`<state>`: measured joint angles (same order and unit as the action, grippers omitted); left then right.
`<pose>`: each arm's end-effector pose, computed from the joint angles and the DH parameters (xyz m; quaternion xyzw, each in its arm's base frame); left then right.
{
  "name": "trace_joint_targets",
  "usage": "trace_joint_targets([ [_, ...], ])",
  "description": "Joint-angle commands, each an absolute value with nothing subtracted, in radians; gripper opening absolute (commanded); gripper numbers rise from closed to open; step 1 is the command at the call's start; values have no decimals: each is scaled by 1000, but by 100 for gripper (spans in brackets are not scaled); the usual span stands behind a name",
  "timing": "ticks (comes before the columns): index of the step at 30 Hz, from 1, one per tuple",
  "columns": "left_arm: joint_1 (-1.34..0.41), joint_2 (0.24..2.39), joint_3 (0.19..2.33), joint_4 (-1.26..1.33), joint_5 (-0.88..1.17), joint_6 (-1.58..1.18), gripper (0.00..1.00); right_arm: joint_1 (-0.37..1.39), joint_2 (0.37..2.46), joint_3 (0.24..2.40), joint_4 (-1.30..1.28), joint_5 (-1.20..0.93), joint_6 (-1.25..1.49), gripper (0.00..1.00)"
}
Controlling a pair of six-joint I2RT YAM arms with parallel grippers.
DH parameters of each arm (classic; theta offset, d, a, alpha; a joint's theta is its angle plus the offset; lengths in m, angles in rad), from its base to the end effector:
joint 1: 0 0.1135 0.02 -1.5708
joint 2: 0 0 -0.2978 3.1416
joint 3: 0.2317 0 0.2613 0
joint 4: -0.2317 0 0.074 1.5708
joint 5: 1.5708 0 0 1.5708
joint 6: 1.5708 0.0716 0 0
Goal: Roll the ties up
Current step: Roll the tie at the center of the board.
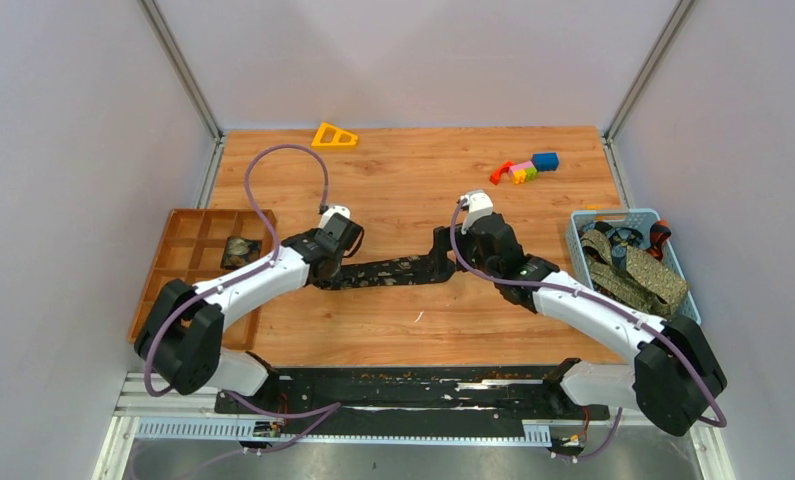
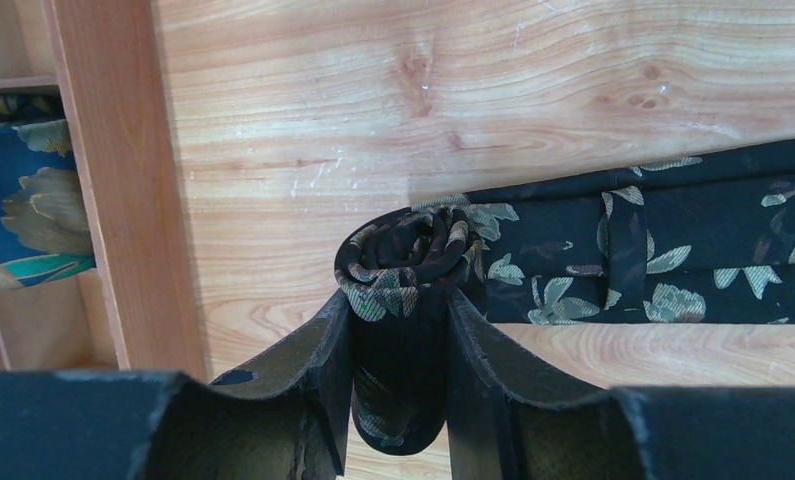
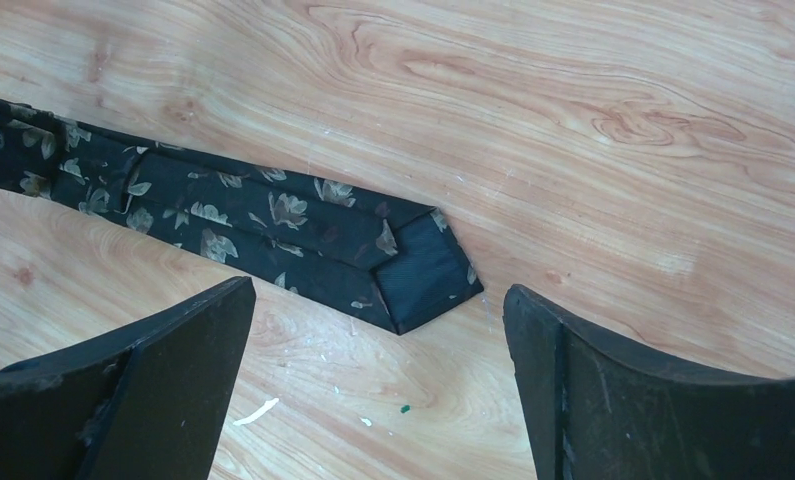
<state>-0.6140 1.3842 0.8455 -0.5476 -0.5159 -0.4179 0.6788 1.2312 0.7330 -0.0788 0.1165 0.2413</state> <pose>0.2470 -0.1309 0.2066 0.0310 0.9402 0.1010 0.3239 0.2344 0.1784 0.2463 -0.1633 0.8627 0.1654 0.4491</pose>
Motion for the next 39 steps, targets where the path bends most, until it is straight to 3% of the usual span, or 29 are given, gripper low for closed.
trace_joint_targets([
  [1,-654,1436,912,-578,-645,-426,41,669,1201,720,-9,156,249,97],
  [23,-802,1702,1062,-640,-766,-460,42,636,1190,702,-8,91,255,97],
  [28,-822,1734,1091,-646,-744,-459,49,633,1189,701,-8,92,259,97],
  [34,-830,1737,1106,-642,-678,-466,64,631,1195,710,-8,88,259,96],
  [39,-830,1697,1101,-618,-598,-473,67,631,1199,741,-34,77,272,95],
])
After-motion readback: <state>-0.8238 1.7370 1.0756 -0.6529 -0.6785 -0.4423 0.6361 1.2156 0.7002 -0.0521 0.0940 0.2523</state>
